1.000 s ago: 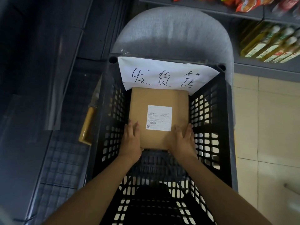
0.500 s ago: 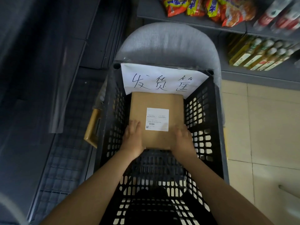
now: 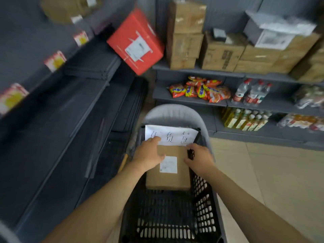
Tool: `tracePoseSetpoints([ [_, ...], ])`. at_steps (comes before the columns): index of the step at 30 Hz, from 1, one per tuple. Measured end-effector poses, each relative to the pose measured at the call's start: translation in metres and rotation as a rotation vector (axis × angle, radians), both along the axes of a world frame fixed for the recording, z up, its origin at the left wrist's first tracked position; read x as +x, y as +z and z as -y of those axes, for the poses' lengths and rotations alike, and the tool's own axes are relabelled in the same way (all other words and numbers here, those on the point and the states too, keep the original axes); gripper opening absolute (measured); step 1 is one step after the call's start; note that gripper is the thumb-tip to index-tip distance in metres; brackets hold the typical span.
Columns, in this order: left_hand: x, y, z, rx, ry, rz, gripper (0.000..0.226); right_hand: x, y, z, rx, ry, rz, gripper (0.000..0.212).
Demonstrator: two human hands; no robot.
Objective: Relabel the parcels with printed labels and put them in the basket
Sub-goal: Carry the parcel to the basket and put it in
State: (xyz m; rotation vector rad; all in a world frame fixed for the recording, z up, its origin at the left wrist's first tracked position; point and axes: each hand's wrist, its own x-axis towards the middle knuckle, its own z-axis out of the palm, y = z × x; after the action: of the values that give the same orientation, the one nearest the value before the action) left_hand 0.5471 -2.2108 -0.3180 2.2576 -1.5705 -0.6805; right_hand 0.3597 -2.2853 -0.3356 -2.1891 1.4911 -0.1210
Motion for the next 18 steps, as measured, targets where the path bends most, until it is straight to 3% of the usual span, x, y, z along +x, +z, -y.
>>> tracePoseSetpoints([
  [5,-0.009,0.137,-0.050,-0.143,-0.041,0.363,0.048,-0.017,0.133,-0.031,-0.286,0.094,0.036,0.046],
  [10,-0.043,0.230,-0.140,-0.162,-0.013,0.673,0.052,-0.033,0.228,-0.097,-0.498,0.234,0.126,0.040],
  [18,-0.073,0.271,-0.308,0.007,0.103,0.690,0.045,-0.042,0.276,-0.245,-0.551,0.514,0.034,0.039],
])
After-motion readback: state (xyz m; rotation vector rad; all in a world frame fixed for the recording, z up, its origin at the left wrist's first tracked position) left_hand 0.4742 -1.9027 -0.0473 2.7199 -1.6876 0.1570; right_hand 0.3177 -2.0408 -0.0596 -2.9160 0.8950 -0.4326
